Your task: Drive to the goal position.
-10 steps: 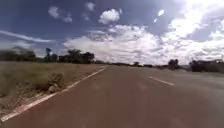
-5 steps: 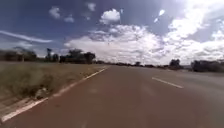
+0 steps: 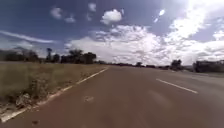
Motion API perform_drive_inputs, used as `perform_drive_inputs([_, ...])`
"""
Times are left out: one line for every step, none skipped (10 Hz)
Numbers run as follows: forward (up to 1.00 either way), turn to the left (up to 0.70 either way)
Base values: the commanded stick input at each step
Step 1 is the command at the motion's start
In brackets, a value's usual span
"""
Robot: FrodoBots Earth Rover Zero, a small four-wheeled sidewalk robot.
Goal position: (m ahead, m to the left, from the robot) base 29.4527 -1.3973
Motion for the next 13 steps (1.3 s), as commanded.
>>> perform_drive_inputs([1.00,0.00])
perform_drive_inputs([1.00,0.00])
perform_drive_inputs([1.00,0.00])
perform_drive_inputs([1.00,0.00])
perform_drive_inputs([1.00,0.00])
perform_drive_inputs([1.00,0.00])
perform_drive_inputs([1.00,0.00])
perform_drive_inputs([1.00,0.00])
perform_drive_inputs([1.00,0.00])
perform_drive_inputs([1.00,0.00])
perform_drive_inputs([1.00,0.00])
perform_drive_inputs([1.00,0.00])
perform_drive_inputs([1.00,0.00])
